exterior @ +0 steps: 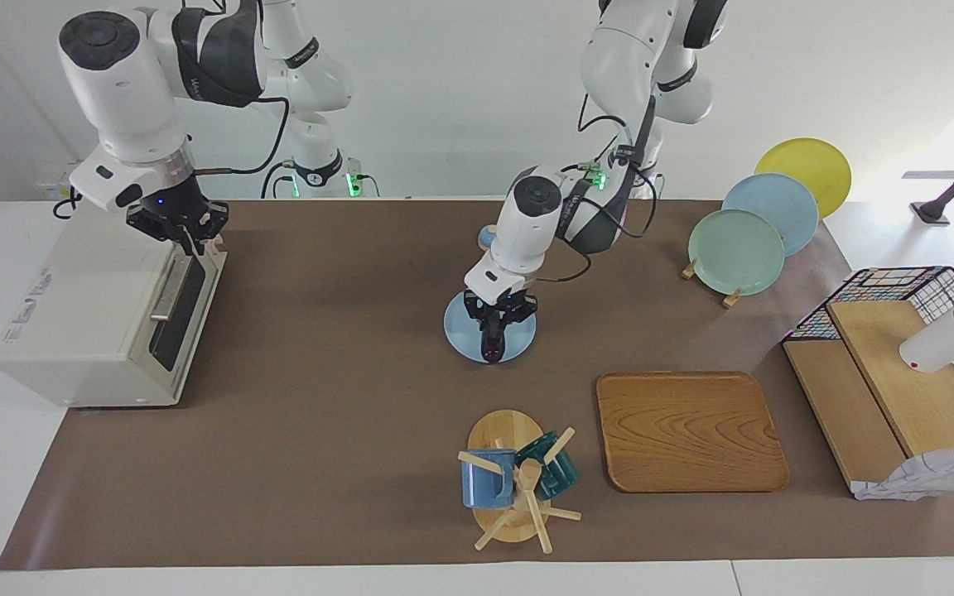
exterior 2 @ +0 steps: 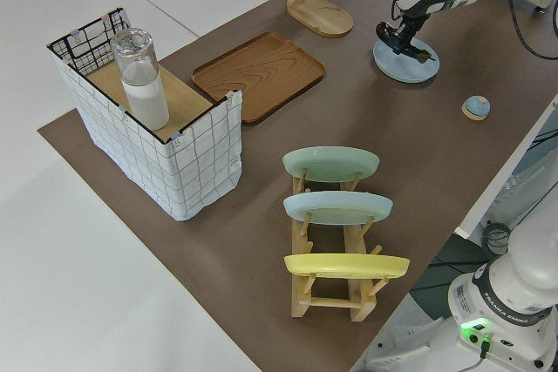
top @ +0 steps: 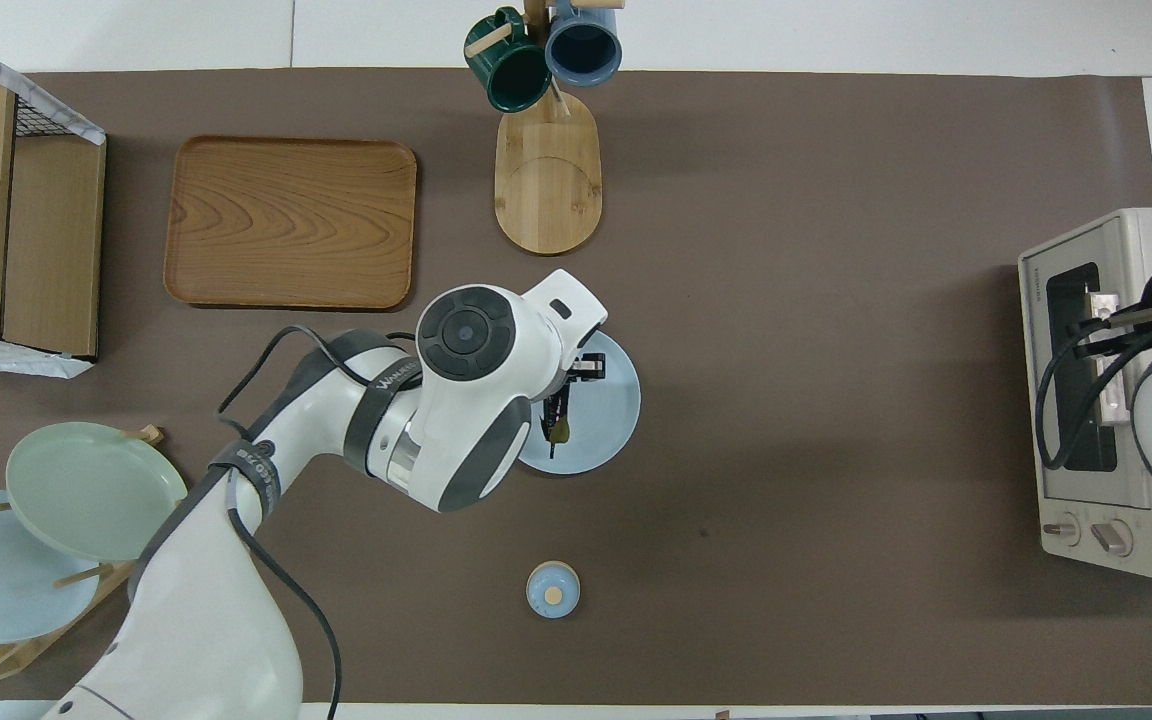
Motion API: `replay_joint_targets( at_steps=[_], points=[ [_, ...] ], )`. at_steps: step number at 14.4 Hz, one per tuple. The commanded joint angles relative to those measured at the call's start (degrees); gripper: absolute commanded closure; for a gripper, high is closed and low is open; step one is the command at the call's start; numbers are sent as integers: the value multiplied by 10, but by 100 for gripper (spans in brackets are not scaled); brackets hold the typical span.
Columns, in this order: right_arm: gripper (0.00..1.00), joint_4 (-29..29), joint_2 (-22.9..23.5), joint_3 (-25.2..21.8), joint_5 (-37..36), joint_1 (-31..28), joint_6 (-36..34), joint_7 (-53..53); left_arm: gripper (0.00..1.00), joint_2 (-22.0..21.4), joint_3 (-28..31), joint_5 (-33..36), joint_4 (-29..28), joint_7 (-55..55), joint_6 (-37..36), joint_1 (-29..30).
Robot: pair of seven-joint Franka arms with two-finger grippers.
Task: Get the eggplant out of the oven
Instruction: 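Carry the eggplant onto the wooden tray with the left gripper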
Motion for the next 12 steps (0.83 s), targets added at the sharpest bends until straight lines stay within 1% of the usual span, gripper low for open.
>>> replay_joint_targets(
  at_steps=[1, 2, 3, 4, 6, 7, 8, 9, 11, 12],
  points=[
    [52, 2, 4, -2, 50, -13, -14, -10, 100, -29, -2, -1, 41, 20, -81, 60],
    [33, 3, 4, -2, 57, -23, -17, -11, 100, -22, -2, -1, 72, 28, -104, 82],
    [0, 5, 5, -2, 60, -27, -18, -11, 100, -10, -1, 1, 91, 34, -112, 108],
    [0, 9, 6, -2, 74, -27, -20, -2, 100, -5, 0, 3, 97, 49, -109, 139],
    [0, 11, 8, -3, 75, -28, -15, 24, 100, 2, -1, 12, 98, 136, -107, 213],
    [0, 31, 21, -3, 64, -28, -17, 29, 100, 13, -1, 12, 104, 175, -102, 239],
    [0, 56, 40, -3, 61, -20, -31, 29, 100, 32, -1, 12, 118, 203, -102, 261],
    [0, 71, 47, -4, 59, -8, -49, 30, 100, 62, -1, 13, 151, 224, -102, 281],
    [0, 66, 43, -46, 58, 31, -56, 27, 100, 127, -1, 24, 210, 241, -101, 291],
    [0, 66, 42, -53, 58, 37, -55, 27, 100, 143, -1, 32, 219, 249, -90, 300]
  ],
)
